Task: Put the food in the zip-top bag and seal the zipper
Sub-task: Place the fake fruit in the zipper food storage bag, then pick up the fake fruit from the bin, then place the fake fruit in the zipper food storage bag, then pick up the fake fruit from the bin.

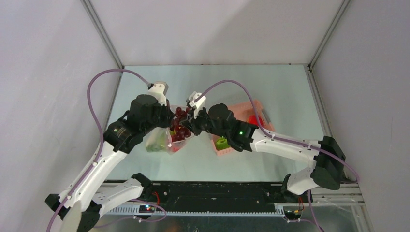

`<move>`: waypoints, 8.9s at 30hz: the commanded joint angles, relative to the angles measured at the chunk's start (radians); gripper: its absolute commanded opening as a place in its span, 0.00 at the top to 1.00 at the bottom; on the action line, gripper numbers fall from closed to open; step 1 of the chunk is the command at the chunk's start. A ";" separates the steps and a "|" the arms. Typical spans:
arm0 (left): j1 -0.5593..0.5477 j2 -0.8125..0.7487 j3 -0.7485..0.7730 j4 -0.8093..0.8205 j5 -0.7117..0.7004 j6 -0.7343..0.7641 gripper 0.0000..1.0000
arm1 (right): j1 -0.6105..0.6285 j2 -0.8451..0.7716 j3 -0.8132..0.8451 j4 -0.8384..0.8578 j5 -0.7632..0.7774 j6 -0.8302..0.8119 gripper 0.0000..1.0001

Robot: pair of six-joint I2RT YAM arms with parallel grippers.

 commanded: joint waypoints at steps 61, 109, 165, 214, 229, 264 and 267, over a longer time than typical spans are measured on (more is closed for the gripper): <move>0.012 -0.111 -0.065 0.145 0.049 0.016 1.00 | -0.272 -0.356 -0.036 -0.563 0.552 0.437 0.00; 0.015 -0.094 -0.070 0.146 0.048 0.024 1.00 | -0.598 0.305 -0.047 -0.735 0.609 0.825 0.02; 0.016 -0.119 -0.073 0.158 0.109 0.010 1.00 | 0.020 0.125 0.189 -0.127 0.077 0.209 0.25; 0.030 -0.133 -0.076 0.182 0.220 0.004 1.00 | 0.097 0.054 0.091 -0.078 0.244 0.221 0.57; 0.031 -0.131 -0.072 0.164 0.109 -0.020 1.00 | 0.091 0.070 0.196 -0.222 0.250 0.245 0.44; 0.041 -0.096 -0.063 0.141 0.071 -0.009 1.00 | -0.474 0.203 0.049 -0.767 -0.375 -0.384 0.07; 0.043 -0.093 -0.064 0.142 0.075 -0.007 1.00 | -0.424 0.259 0.078 -0.800 -0.291 -0.413 0.08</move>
